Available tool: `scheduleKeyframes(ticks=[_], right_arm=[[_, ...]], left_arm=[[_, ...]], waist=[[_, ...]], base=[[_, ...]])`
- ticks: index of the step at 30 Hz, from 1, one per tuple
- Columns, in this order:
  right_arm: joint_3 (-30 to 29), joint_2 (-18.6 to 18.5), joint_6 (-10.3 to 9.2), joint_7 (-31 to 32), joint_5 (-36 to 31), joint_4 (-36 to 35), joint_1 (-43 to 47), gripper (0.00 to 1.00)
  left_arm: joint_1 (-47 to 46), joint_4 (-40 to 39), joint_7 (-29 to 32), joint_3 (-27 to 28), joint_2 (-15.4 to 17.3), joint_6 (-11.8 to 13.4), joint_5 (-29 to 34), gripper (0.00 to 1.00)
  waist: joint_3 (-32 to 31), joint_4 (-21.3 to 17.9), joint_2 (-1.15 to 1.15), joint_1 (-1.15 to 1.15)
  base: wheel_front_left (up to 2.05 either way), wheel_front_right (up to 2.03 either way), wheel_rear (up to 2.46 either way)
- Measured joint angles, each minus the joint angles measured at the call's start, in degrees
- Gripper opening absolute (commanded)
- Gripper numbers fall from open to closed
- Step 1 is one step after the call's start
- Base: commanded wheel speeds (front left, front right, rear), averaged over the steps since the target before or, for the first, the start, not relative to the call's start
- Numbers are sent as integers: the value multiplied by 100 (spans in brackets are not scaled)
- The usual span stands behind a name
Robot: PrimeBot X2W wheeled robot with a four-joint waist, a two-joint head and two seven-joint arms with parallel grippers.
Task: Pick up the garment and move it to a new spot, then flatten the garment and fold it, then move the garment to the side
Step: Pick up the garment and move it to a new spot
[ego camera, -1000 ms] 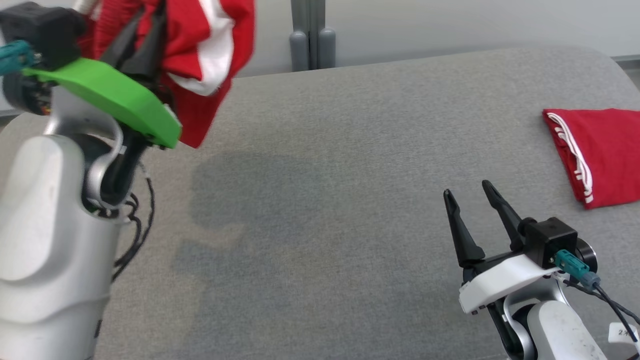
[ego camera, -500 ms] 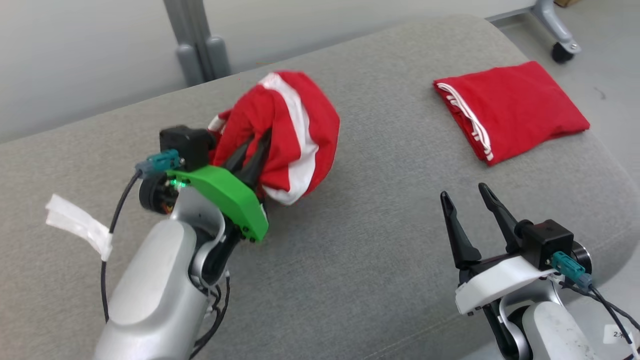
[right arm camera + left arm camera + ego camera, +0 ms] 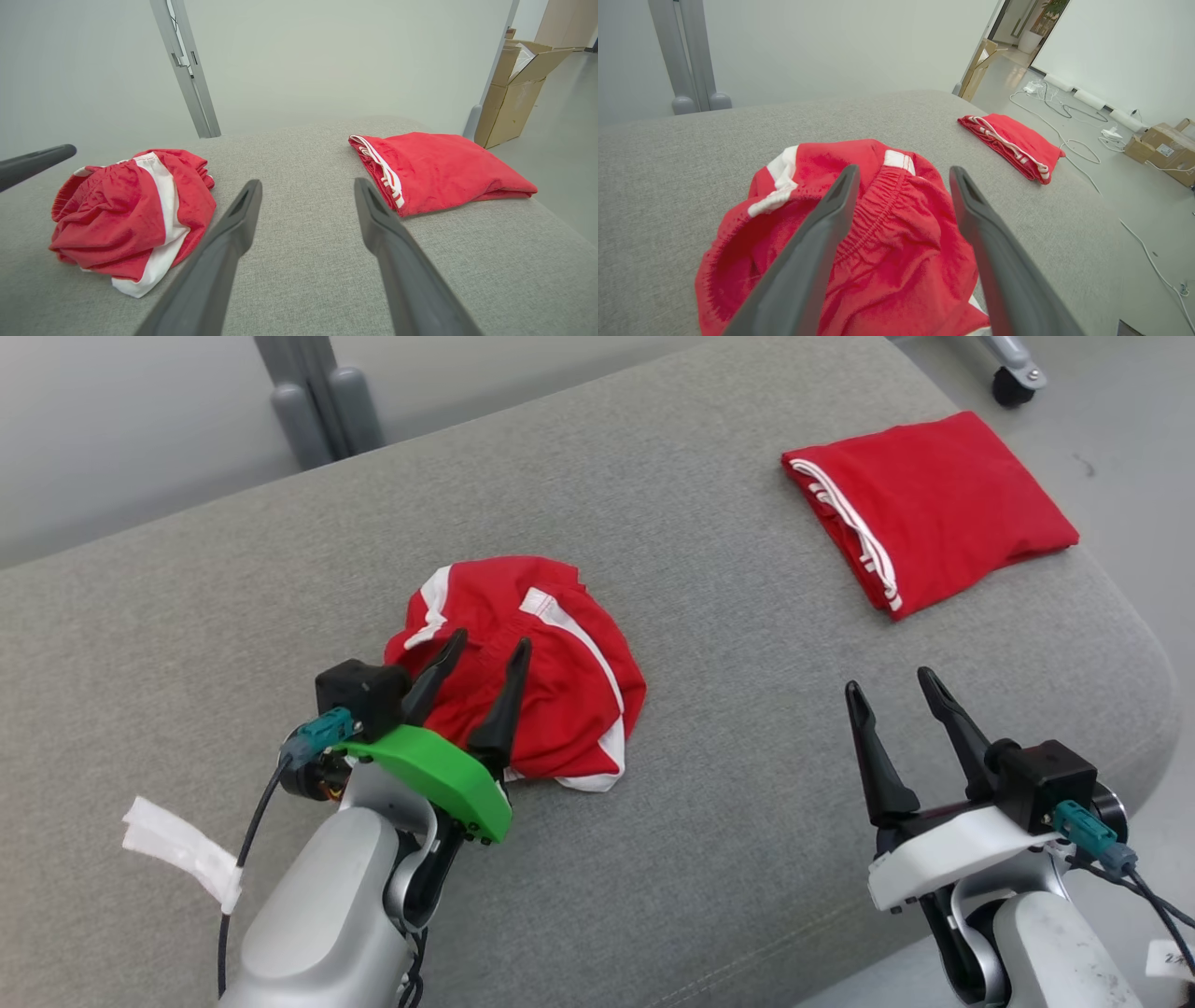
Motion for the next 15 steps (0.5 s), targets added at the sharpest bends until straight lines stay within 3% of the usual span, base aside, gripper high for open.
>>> scheduleKeyframes(ticks=[5, 15], right_arm=[[-70, -25, 0, 52, -21, -46, 50, 100], [-244, -148, 0, 118, -40, -83, 210, 100]], left_arm=[[476, -526, -502, 245, 213, 24, -69, 100], [1960, -1976, -714, 1404, 621, 609, 243, 100]], waist=[[-51, 367, 0, 0], [-430, 1285, 0, 0]], base=[[0, 0, 0], [0, 0, 0]])
